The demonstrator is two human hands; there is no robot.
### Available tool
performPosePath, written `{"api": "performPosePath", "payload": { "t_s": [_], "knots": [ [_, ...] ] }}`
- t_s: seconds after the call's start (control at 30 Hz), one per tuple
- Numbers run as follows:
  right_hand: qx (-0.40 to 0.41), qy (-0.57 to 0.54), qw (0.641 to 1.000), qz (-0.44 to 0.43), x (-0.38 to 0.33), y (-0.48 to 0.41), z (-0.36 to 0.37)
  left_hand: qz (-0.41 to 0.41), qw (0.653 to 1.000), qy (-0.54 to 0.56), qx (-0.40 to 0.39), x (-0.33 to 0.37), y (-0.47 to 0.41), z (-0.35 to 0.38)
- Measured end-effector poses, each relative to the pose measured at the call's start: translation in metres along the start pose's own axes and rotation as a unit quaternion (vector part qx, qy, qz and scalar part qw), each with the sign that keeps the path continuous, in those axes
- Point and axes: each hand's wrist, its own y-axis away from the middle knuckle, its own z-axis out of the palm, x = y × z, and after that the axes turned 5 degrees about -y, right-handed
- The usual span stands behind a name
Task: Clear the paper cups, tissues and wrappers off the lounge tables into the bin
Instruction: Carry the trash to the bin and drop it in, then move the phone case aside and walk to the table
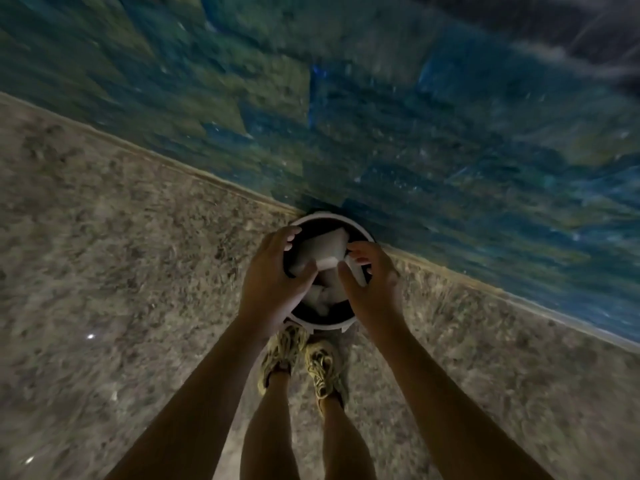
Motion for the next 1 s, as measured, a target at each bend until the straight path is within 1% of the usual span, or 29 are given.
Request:
{"api": "performPosePath", "payload": {
  "t_s": [0.07,0.13,0.2,0.27,0.37,0.47,0.6,0.7,0.77,0.87,1.0],
  "knots": [
    [-0.022,-0.011,0.998,-0.058,-0.037,-0.009,-0.01,0.014,0.999,0.015,0.036,0.023,-0.002,-0.028],
    [-0.044,-0.031,0.994,-0.095,-0.071,-0.019,-0.018,0.021,0.997,0.034,0.061,0.041,-0.005,-0.052],
    [-0.067,-0.055,0.987,-0.136,-0.116,-0.027,-0.026,0.034,0.993,0.048,0.103,0.064,-0.002,-0.09],
    [-0.084,-0.074,0.979,-0.173,-0.164,-0.033,-0.031,0.054,0.986,0.04,0.151,0.086,0.004,-0.132],
    [-0.101,-0.096,0.959,-0.248,-0.241,-0.035,-0.029,0.069,0.972,0.039,0.223,0.116,0.026,-0.206],
    [-0.129,-0.147,0.929,-0.314,-0.326,-0.022,-0.018,0.071,0.949,0.034,0.305,0.14,0.065,-0.286],
    [-0.206,-0.202,0.866,-0.408,-0.44,0.021,0.013,0.057,0.901,0.009,0.43,0.161,0.14,-0.391],
    [-0.271,-0.236,0.811,-0.462,-0.522,0.077,0.042,0.032,0.856,-0.011,0.516,0.165,0.218,-0.462],
    [-0.316,-0.261,0.766,-0.495,-0.571,0.124,0.063,0.013,0.824,-0.029,0.566,0.164,0.277,-0.502],
    [-0.377,-0.301,0.689,-0.541,-0.634,0.209,0.095,-0.023,0.771,-0.061,0.634,0.158,0.37,-0.548],
    [-0.46,-0.345,0.594,-0.563,-0.698,0.334,0.127,-0.078,0.696,-0.135,0.7,0.152,0.495,-0.589]
  ]
}}
